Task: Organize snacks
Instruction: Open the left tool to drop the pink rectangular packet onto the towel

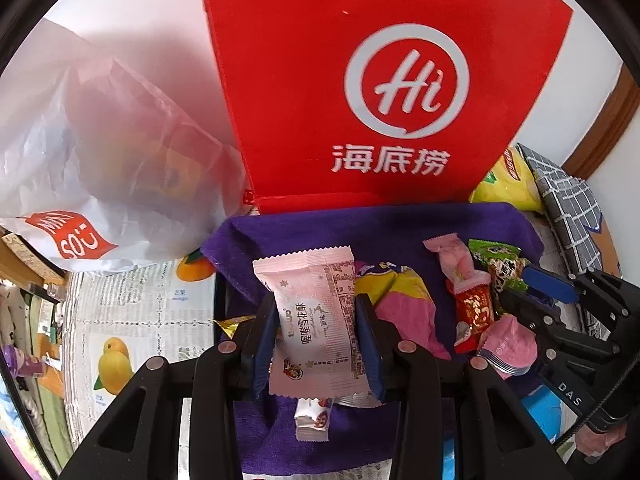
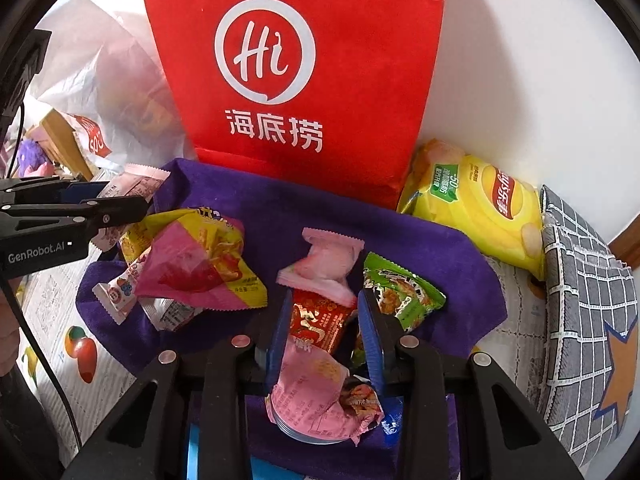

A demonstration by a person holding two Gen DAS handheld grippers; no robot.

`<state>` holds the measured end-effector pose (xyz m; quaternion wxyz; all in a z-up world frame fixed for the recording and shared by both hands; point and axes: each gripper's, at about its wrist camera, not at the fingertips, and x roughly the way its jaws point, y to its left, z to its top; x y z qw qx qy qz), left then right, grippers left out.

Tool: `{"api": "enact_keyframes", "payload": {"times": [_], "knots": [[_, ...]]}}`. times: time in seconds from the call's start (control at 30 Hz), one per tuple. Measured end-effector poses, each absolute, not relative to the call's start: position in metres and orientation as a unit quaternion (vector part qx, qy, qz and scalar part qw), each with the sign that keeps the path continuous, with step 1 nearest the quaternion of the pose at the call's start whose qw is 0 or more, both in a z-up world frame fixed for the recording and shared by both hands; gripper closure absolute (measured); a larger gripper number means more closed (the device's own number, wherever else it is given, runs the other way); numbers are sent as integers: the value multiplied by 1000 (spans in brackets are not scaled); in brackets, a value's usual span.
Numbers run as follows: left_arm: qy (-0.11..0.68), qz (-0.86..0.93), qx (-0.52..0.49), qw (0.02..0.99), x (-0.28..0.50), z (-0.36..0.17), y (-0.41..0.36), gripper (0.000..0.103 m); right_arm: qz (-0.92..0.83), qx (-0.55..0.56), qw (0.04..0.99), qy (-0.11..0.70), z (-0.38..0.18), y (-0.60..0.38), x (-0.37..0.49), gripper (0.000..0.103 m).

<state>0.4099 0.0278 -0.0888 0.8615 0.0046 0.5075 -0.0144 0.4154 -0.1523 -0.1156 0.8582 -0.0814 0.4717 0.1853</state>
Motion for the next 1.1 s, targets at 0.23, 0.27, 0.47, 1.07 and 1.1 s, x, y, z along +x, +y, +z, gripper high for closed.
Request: {"api": "enact_keyframes", "payload": {"times": [0.23,0.27,0.47,1.07,1.1], "knots": [[523,-39,-3,852,411,-94,21,67,177,-86,854,481,-119,-154,419,74],[526,-44,-6,849,411,-96,20,67,177,-87,854,481,-120,-154,419,74],[533,-40,4,845,411,-101,14,67,174,-88,857,478,-116,-157,419,74],[550,-41,17,834,416,-115,4,66,160,-83,862,473,-110,-164,421,74],[549,-42,17,834,416,-115,4,66,161,-83,863,473,-110,-164,421,74]]}}
